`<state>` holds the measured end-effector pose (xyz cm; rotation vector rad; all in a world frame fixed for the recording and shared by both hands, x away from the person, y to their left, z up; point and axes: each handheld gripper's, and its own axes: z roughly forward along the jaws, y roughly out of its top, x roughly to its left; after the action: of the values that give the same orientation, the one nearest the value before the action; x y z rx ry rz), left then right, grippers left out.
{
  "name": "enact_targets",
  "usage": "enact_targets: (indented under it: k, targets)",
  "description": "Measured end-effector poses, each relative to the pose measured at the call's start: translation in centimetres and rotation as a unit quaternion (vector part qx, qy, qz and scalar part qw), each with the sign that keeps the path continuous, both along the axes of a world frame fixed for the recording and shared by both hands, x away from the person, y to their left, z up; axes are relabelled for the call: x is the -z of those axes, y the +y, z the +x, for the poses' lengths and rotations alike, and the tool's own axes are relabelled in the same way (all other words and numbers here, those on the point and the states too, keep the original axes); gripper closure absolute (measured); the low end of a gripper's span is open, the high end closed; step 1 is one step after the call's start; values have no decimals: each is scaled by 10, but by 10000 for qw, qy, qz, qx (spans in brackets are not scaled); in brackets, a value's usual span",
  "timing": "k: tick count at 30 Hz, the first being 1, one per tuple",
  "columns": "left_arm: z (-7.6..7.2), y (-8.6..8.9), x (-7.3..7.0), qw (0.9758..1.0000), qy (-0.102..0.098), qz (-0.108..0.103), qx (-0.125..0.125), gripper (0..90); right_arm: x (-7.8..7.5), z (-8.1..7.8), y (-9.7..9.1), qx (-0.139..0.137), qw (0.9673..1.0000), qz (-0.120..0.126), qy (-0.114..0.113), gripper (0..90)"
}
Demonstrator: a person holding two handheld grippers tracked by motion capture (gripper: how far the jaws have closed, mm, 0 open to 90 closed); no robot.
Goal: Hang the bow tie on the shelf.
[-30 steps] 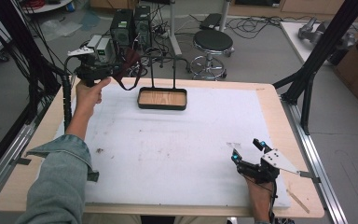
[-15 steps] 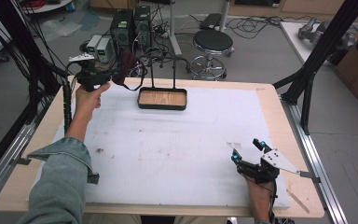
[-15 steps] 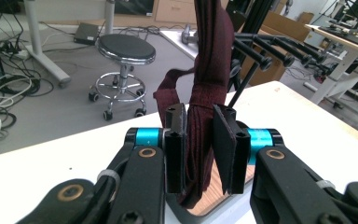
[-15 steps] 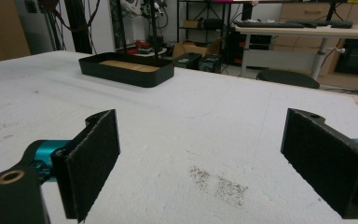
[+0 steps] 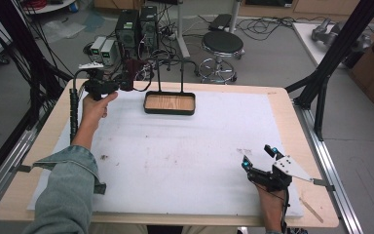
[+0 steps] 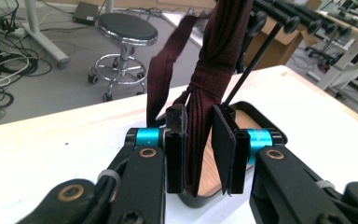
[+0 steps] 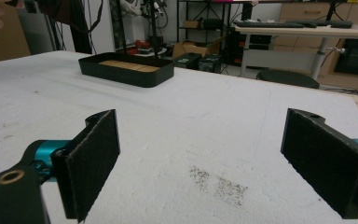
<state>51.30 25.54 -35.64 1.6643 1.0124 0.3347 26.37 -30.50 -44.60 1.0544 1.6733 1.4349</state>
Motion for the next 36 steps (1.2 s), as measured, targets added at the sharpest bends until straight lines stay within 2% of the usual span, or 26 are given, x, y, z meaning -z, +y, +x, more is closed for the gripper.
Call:
enact_targets:
  k: [4,12,20,28,36]
  targets:
    - [1,-2,6,9999,106,64,-4,744,0,0,0,-2,10000,2,1,106]
    - [2,-2,12,9997,186,166,-11,721,0,0,0,2,10000,2,6,106]
    - [0,1,11,9996,156,241,-2,618,0,0,0,9,10000,-14,-3,106]
    - [-9,7,2,9998,-85,186,66,562,0,0,0,1,10000,-27,-18,106]
    - [-26,17,-14,9993,-350,114,93,529,0,0,0,4,10000,-41,-21,106]
